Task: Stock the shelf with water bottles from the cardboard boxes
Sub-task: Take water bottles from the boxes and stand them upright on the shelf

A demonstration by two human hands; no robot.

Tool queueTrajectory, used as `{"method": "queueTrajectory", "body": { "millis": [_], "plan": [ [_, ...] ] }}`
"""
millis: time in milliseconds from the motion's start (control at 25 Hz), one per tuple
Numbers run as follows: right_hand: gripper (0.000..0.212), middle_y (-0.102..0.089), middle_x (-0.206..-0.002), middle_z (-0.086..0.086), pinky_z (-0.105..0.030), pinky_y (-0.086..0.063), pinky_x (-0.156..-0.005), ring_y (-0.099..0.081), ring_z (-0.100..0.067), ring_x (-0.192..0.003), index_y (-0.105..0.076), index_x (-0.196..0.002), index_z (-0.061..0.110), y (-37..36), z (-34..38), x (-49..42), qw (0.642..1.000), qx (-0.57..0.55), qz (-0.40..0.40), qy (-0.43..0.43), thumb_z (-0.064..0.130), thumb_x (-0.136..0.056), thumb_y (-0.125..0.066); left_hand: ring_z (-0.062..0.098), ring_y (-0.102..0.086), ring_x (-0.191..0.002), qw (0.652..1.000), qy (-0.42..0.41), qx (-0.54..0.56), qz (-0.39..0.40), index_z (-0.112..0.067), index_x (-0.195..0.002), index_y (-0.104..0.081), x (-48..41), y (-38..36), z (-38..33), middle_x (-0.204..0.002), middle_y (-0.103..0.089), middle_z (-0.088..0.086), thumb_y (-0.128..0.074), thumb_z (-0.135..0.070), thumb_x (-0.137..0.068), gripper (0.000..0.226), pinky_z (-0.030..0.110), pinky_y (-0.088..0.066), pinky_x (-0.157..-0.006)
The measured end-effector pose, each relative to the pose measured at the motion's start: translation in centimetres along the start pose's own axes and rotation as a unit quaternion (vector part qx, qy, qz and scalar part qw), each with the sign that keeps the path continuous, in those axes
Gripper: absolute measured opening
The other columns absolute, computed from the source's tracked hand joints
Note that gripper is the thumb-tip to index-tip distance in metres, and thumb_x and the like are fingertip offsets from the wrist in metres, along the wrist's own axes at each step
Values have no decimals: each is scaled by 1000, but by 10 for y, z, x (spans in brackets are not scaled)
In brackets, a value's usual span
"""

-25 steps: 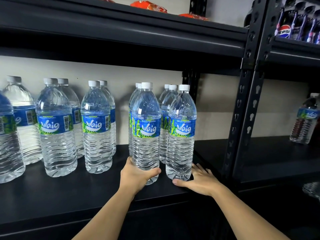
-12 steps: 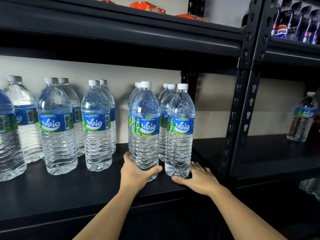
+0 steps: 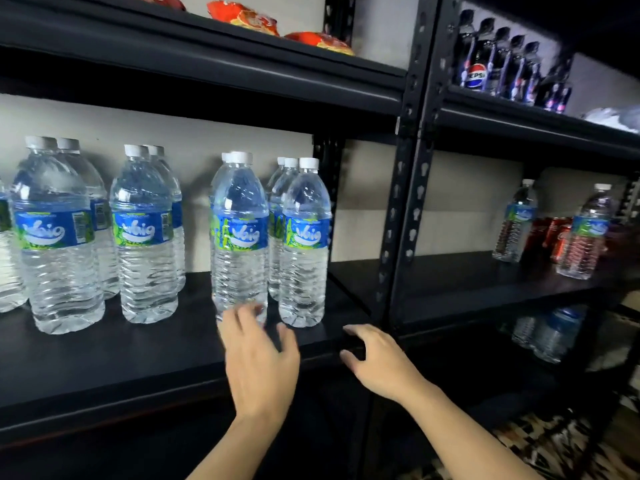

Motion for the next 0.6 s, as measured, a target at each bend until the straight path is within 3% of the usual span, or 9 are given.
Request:
{"method": "queueTrajectory", "body": {
  "millis": [120, 360, 520, 600],
  "plan": [
    [49, -53, -125, 16, -36, -51, -92, -61, -6, -99, -47, -137, 39, 19, -35, 40, 999, 2, -12, -39, 48, -90, -59, 21, -50, -102, 984, -42, 31, 171, -14, -99, -55, 28, -28, -42, -98, -46, -6, -67, -12, -81, 22, 32, -43, -87],
    [44, -56, -122, 8, -27, -46, -87, -57, -11, -102, -52, -134, 33, 20, -160, 132, 977, -13, 3, -211, 43, -91, -59, 22, -41, -125, 892, 83, 18, 443, -18, -128, -45, 129, -94, -98, -128, -43, 0, -61, -31, -90, 43, 36, -43, -99],
    [46, -62, -127, -7, -30, -45, -95, -58, -24, -115, -53, -134, 22, -25, -242, 193, 940, -46, 20, -338, 37, -91, -60, 27, -39, -128, 837, 171, -42, 519, -14, -135, -41, 218, -133, -85, -136, -41, 5, -63, -33, -88, 56, 41, -42, -104],
    [55, -60, -131, -9, -34, -50, -91, -61, -28, -113, -46, -141, 22, -56, -271, 214, 916, -56, 45, -394, 42, -92, -60, 29, -38, -130, 809, 225, -74, 537, -12, -136, -40, 261, -136, -61, -138, -40, 7, -63, -30, -85, 59, 40, -40, -105]
  ]
}}
Point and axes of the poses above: each hand's wrist, its own x-axis away from the middle knuckle, its own y-axis out of the back of the hand, z = x × y, the point moved 1 cm from there along -x, towards the middle knuckle
